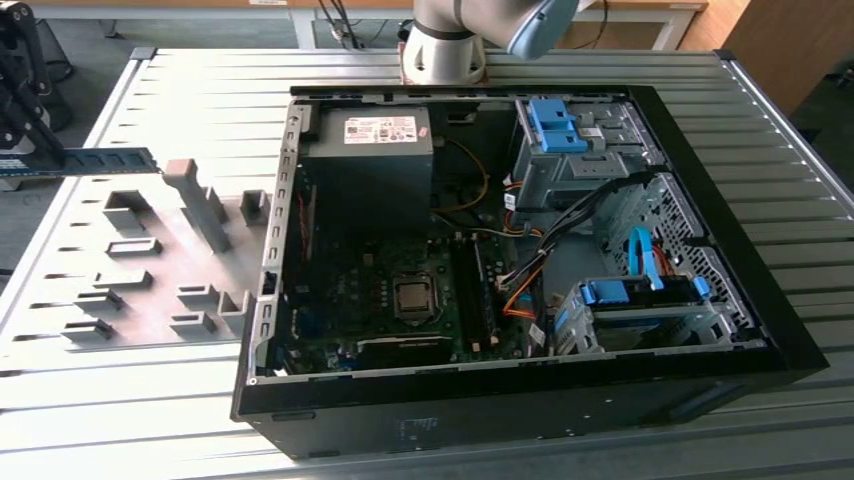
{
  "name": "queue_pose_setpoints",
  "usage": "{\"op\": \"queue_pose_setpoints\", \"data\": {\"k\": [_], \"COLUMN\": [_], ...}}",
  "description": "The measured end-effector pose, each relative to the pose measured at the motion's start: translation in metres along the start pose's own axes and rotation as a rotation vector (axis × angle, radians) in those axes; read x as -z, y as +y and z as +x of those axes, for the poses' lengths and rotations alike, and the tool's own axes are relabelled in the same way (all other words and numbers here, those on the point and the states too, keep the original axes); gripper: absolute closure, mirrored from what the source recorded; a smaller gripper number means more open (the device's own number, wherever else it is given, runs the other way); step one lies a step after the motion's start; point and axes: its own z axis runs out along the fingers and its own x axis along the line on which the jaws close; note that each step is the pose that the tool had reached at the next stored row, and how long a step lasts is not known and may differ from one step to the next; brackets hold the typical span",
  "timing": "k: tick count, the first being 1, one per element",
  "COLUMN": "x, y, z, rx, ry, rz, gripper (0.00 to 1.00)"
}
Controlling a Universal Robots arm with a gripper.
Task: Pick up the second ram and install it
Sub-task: 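Pick up the second ram and move it above second insertion slot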
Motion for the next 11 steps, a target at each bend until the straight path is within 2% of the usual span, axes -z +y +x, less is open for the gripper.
{"op": "queue_pose_setpoints", "data": {"k": [11], "x": [0.0], "y": [-0.0031], "z": [-0.0001], "rx": [0.0], "ry": [0.0], "rz": [0.0], "gripper": [0.86]}}
